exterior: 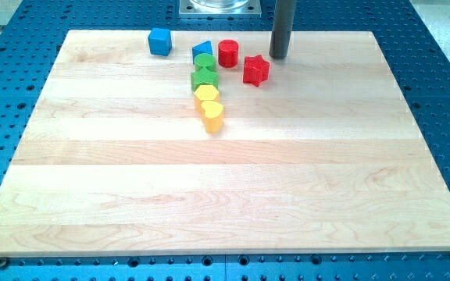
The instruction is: Separate the green star from the green circle
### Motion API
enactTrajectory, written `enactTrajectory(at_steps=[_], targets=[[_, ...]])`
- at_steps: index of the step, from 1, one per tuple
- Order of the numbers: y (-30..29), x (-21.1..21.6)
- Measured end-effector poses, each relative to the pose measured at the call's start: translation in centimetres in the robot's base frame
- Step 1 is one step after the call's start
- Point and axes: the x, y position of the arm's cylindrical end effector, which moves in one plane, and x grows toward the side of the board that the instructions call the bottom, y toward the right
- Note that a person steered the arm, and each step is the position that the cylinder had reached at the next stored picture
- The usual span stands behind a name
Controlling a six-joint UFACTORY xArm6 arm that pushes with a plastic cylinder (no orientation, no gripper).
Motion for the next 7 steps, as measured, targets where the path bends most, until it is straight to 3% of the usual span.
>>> enactTrajectory(at_steps=[1, 3, 5, 7], targets=[[-5.3, 0.1], [-12.2, 11.8], [-16.2, 12.0], [-16.0, 7.0]])
